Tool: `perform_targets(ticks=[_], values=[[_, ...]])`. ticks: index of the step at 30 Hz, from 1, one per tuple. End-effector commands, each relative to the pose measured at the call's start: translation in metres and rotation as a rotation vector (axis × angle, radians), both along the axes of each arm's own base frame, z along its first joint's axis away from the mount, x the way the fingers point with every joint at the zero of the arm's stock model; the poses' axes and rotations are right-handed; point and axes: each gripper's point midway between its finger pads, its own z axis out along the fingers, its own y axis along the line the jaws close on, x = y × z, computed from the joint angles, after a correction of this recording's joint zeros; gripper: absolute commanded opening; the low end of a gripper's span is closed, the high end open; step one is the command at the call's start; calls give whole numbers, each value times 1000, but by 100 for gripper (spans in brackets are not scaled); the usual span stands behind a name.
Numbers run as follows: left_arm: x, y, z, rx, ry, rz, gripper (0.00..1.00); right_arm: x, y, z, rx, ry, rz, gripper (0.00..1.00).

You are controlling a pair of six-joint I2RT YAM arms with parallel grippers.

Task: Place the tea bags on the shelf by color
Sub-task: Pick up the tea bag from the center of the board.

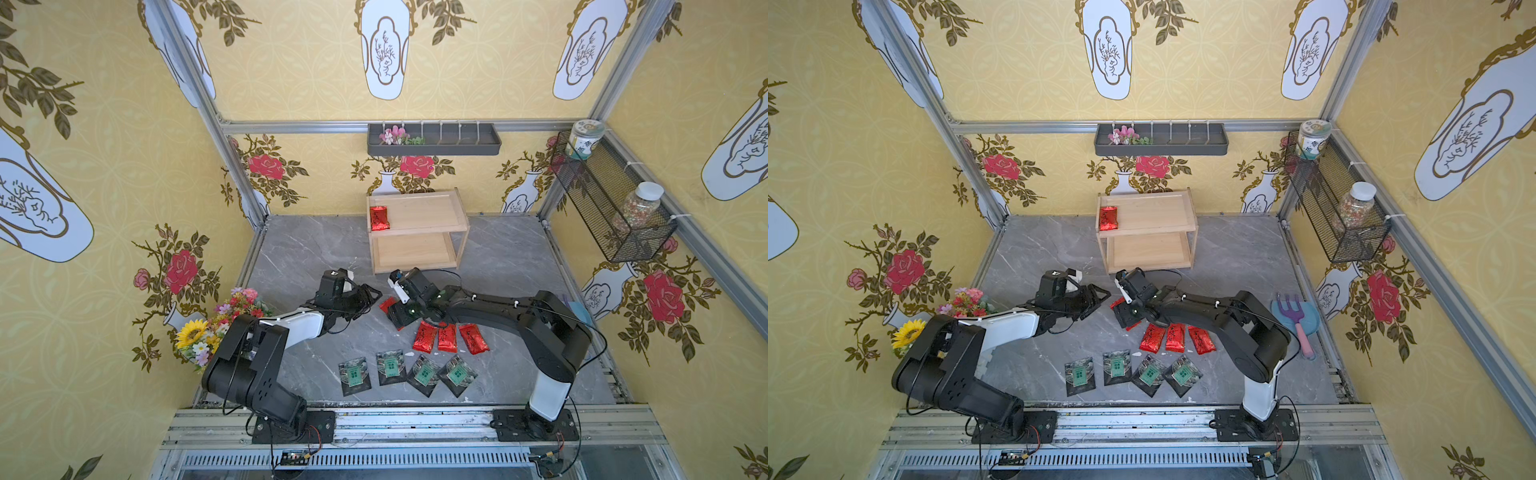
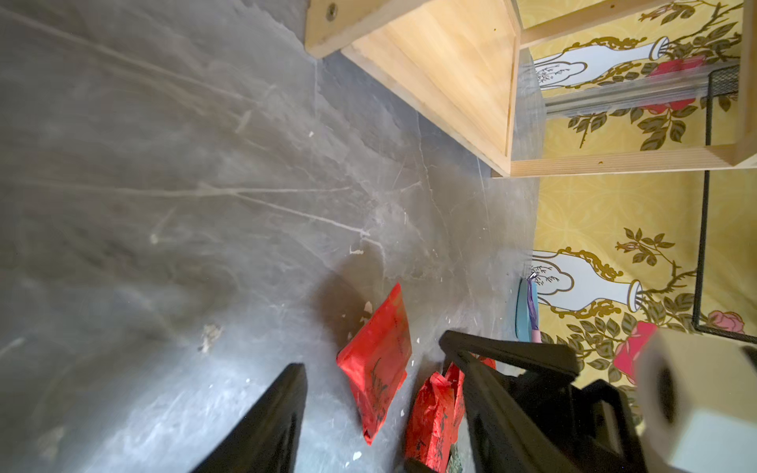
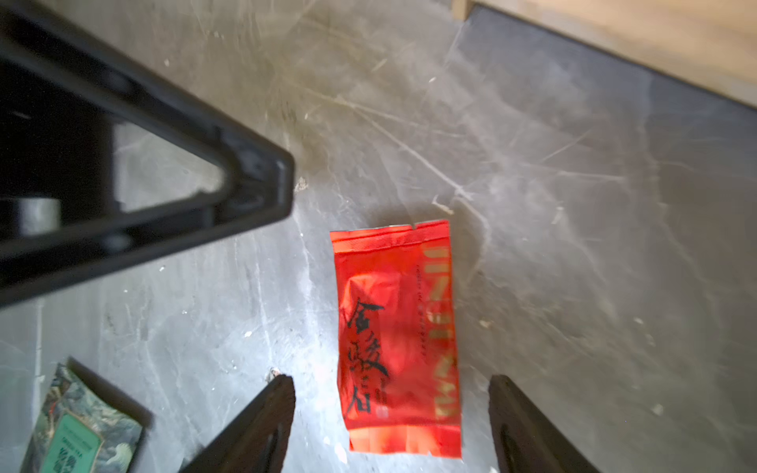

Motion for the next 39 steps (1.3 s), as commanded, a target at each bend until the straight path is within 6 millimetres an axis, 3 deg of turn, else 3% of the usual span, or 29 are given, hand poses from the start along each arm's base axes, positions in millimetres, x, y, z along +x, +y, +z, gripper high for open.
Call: perform_targets(ticks=[1,6,20,34,39], values=[[5,-15,5,-77,-32,-58,66,-1,-6,7,57,5,-22,78],[2,-23,-5,-127,-31,-97,64,-3,-19,3,83,30,-47,78],[-20,-24,-30,-147,5,-146,47,6,-32,5,111,44,-76,76],[-1,-27,-32,-139,-39,-135,46,5,-31,7,131,57,-85,75],[-2,-29,-33,-147,-42,-146,38,5,-33,9,128,56,-88,75]])
